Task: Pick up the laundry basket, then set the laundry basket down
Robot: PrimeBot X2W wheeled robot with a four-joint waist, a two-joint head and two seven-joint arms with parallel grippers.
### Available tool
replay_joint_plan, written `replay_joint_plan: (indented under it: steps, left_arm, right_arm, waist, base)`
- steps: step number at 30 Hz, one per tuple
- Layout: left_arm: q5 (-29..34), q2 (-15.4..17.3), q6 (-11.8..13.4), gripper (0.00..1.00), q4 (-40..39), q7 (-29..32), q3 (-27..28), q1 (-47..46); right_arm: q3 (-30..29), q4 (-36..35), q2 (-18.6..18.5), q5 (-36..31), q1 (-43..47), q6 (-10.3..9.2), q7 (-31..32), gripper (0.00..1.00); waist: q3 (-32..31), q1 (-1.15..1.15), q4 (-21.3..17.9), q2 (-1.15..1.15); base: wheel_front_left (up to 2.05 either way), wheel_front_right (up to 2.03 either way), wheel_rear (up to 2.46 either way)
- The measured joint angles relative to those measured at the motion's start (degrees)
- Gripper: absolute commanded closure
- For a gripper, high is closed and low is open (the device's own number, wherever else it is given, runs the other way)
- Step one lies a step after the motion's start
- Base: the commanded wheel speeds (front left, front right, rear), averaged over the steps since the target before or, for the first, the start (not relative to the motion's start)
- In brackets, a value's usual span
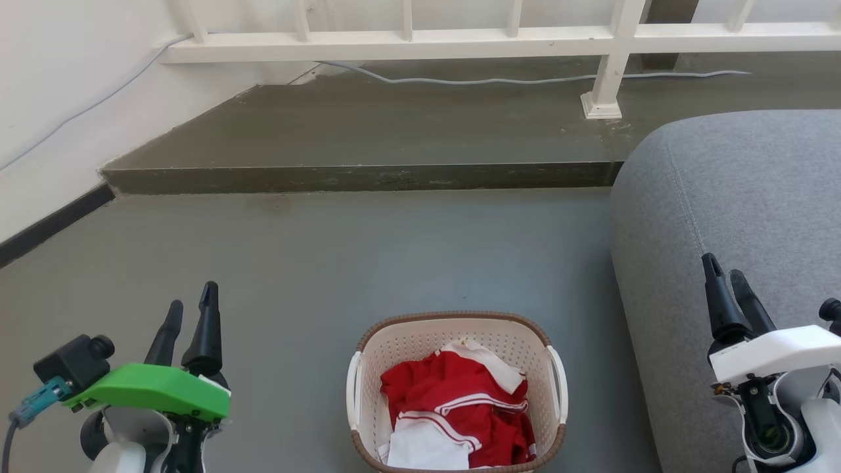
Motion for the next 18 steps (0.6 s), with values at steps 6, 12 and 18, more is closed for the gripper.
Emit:
replay_joint_plan:
  steps: [6, 12, 18]
  left_arm:
    - [5.1, 0.7, 1.0, 0.0, -0.9, -1.0, -1.5, 0.0]
    - [10.4, 1.1, 2.0, 0.0, -1.8, -2.0, -2.6, 0.0]
    - [15.3, 1.2, 2.9, 0.0, -2.3, -3.3, -4.1, 0.2]
  right_arm:
    - [1.4, -0.5, -0.5, -4.3, 0.1, -1.4, -0.7, 0.0]
    - [2.8, -0.6, -0.8, -9.1, 1.0, -2.3, -2.0, 0.0]
    - [4.4, -0.7, -1.1, -13.7, 1.2, -2.82, -3.2, 0.0]
  waist:
    - [0.0, 0.0, 0.0, 0.0]
    - [0.0, 0.0, -0.1, 0.0]
    - [-0.1, 0.0, -0.1, 0.0]
  base:
    - [0.0, 0.0, 0.0]
    - [0.0, 0.0, 0.0]
    - [0.0, 0.0, 0.0]
